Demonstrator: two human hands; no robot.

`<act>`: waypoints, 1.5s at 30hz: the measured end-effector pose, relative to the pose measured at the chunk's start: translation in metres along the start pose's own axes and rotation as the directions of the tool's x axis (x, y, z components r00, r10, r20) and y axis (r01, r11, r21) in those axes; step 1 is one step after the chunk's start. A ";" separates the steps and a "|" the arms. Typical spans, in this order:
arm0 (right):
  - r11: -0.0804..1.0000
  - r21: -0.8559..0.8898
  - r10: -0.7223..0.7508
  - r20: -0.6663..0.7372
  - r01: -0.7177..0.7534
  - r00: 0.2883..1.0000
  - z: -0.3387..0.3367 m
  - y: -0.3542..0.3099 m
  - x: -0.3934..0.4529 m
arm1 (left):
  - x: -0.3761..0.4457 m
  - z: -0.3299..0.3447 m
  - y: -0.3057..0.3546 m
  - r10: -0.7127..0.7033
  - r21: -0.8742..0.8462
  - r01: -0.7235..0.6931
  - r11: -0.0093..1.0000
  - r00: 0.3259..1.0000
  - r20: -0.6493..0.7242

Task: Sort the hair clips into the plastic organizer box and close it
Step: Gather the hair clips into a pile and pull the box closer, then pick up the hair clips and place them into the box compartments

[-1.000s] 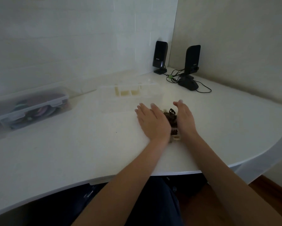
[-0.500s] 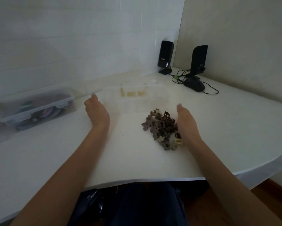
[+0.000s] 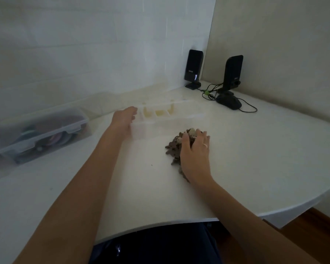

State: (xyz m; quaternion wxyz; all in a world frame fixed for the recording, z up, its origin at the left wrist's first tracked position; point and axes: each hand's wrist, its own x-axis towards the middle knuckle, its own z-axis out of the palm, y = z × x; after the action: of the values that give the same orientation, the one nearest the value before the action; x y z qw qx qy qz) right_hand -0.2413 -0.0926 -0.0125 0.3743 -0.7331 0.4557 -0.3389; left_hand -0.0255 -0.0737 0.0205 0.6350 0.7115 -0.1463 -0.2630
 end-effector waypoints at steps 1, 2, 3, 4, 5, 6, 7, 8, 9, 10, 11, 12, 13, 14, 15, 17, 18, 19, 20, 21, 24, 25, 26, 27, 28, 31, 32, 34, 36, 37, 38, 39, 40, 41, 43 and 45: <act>1.000 0.011 0.004 -0.040 -0.004 0.999 -0.002 0.002 0.005 | 0.000 -0.001 -0.002 0.016 0.016 -0.016 1.000 1.000 0.003; 1.000 0.004 0.014 -0.087 -0.014 0.996 -0.006 0.004 0.012 | 0.000 -0.003 -0.005 0.034 0.020 -0.033 0.999 0.999 -0.007; 0.999 -0.015 0.031 -0.121 -0.033 0.992 -0.011 0.008 0.021 | -0.001 -0.007 -0.007 0.052 0.023 -0.051 0.998 0.998 -0.027; 0.998 -0.037 0.043 -0.127 -0.048 0.991 -0.017 0.010 0.030 | -0.002 -0.010 -0.009 0.070 0.024 -0.068 0.997 0.996 -0.060; 0.997 -0.054 0.043 -0.098 -0.048 0.994 -0.021 0.011 0.039 | -0.003 -0.014 -0.010 0.089 0.016 -0.088 0.996 0.992 -0.094; 0.998 -0.064 0.026 -0.034 -0.028 0.999 -0.024 0.012 0.046 | -0.004 -0.019 -0.012 0.116 -0.001 -0.117 0.993 0.985 -0.130; 0.997 -0.073 0.000 0.050 0.004 0.999 -0.025 0.011 0.051 | -0.007 -0.024 -0.013 0.146 -0.019 -0.152 0.988 0.975 -0.164; 0.996 -0.078 -0.036 0.137 0.047 0.990 -0.024 0.008 0.054 | -0.009 -0.030 -0.015 0.182 -0.018 -0.189 0.982 0.963 -0.197; 0.992 -0.079 -0.077 0.215 0.096 0.974 -0.023 0.006 0.057 | -0.014 -0.036 -0.016 0.226 -0.005 -0.233 0.972 0.949 -0.221; 0.987 -0.075 -0.118 0.279 0.144 0.953 -0.021 0.004 0.058 | -0.017 -0.042 -0.019 0.273 0.005 -0.280 0.960 0.931 -0.241; 0.981 -0.068 -0.150 0.329 0.182 0.932 -0.019 0.003 0.058 | -0.019 -0.047 -0.022 0.309 0.006 -0.318 0.948 0.916 -0.255; 0.977 -0.054 -0.173 0.368 0.207 0.914 -0.018 0.003 0.058 | -0.021 -0.053 -0.025 0.339 -0.002 -0.353 0.936 0.901 -0.269; 0.974 -0.032 -0.192 0.400 0.223 0.896 -0.017 0.004 0.058 | -0.022 -0.058 -0.027 0.355 -0.014 -0.374 0.927 0.891 -0.284; 0.972 -0.005 -0.210 0.426 0.234 0.880 -0.017 0.006 0.057 | -0.023 -0.061 -0.029 0.365 -0.031 -0.391 0.920 0.882 -0.296; 0.970 0.020 -0.227 0.448 0.244 0.865 -0.017 0.007 0.055 | -0.025 -0.065 -0.030 0.372 -0.038 -0.402 0.915 0.876 -0.307; 0.962 0.064 -0.263 0.493 0.266 0.829 -0.018 0.008 0.050 | -0.027 -0.067 -0.032 0.401 -0.022 -0.427 0.904 0.865 -0.303; 0.957 0.082 -0.280 0.515 0.279 0.810 -0.019 0.009 0.048 | -0.028 -0.068 -0.033 0.400 -0.020 -0.425 0.905 0.867 -0.297; 0.953 0.097 -0.294 0.535 0.289 0.792 -0.019 0.009 0.045 | -0.029 -0.067 -0.033 0.385 -0.038 -0.413 0.910 0.875 -0.294; 0.950 0.108 -0.302 0.551 0.293 0.778 -0.021 0.009 0.044 | -0.030 -0.066 -0.033 0.369 -0.066 -0.403 0.913 0.883 -0.289; 0.948 0.125 -0.312 0.552 0.293 0.773 -0.022 0.008 0.043 | -0.030 -0.066 -0.033 0.359 -0.086 -0.396 0.914 0.889 -0.284; 0.943 0.160 -0.333 0.451 0.292 0.828 -0.026 0.000 0.048 | -0.039 -0.063 -0.031 0.338 -0.141 -0.375 0.916 0.913 -0.227; 0.943 0.122 -0.331 0.425 0.309 0.842 -0.027 -0.003 0.052 | -0.041 -0.062 -0.031 0.336 -0.177 -0.371 0.912 0.920 -0.202; 0.940 0.050 -0.326 0.430 0.339 0.842 -0.026 -0.007 0.056 | -0.044 -0.061 -0.030 0.344 -0.193 -0.376 0.906 0.921 -0.181; 0.927 -0.034 -0.317 0.462 0.374 0.828 -0.024 -0.011 0.058 | -0.046 -0.059 -0.029 0.358 -0.194 -0.386 0.902 0.919 -0.165; 0.907 -0.106 -0.304 0.503 0.407 0.809 -0.021 -0.014 0.059 | -0.048 -0.058 -0.028 0.368 -0.189 -0.394 0.900 0.916 -0.159; 0.872 -0.189 -0.287 0.547 0.451 0.786 -0.007 -0.021 0.058 | -0.049 -0.056 -0.027 0.372 -0.195 -0.402 0.895 0.912 -0.170; 0.863 -0.202 -0.294 0.545 0.463 0.785 -0.004 -0.023 0.056 | -0.049 -0.055 -0.027 0.371 -0.192 -0.401 0.896 0.912 -0.175; 0.830 -0.218 -0.345 0.524 0.514 0.779 0.001 -0.027 0.054 | -0.050 -0.053 -0.026 0.377 -0.177 -0.406 0.896 0.909 -0.177; 0.815 -0.191 -0.397 0.503 0.547 0.767 0.003 -0.030 0.053 | -0.050 -0.053 -0.027 0.396 -0.156 -0.423 0.893 0.901 -0.177; 0.825 -0.151 -0.413 0.497 0.544 0.763 0.004 -0.032 0.052 | -0.049 -0.053 -0.028 0.403 -0.144 -0.429 0.892 0.898 -0.177; 0.840 -0.095 -0.429 0.486 0.534 0.762 0.004 -0.034 0.050 | -0.048 -0.052 -0.029 0.412 -0.125 -0.436 0.891 0.893 -0.178; 0.853 -0.024 -0.453 0.466 0.522 0.760 0.004 -0.038 0.047 | -0.046 -0.052 -0.029 0.423 -0.108 -0.446 0.889 0.888 -0.181; 0.855 0.062 -0.487 0.438 0.515 0.756 0.005 -0.044 0.044 | -0.045 -0.051 -0.031 0.435 -0.094 -0.457 0.884 0.881 -0.185; 0.845 0.158 -0.529 0.399 0.511 0.749 0.005 -0.050 0.040 | -0.044 -0.050 -0.032 0.443 -0.082 -0.464 0.882 0.877 -0.187; 0.791 0.317 -0.609 0.321 0.524 0.725 0.009 -0.065 0.032 | -0.045 -0.048 -0.032 0.451 -0.063 -0.468 0.881 0.874 -0.181; 0.729 0.359 -0.681 0.296 0.583 0.670 0.021 -0.080 0.026 | -0.046 -0.048 -0.032 0.460 -0.066 -0.476 0.877 0.872 -0.169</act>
State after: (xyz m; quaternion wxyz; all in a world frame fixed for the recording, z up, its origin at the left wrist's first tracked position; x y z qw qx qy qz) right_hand -0.1816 -0.0872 0.0495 0.4024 -0.8498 0.0393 -0.3382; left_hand -0.0407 -0.0042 0.0002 0.7256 0.6377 -0.2527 -0.0554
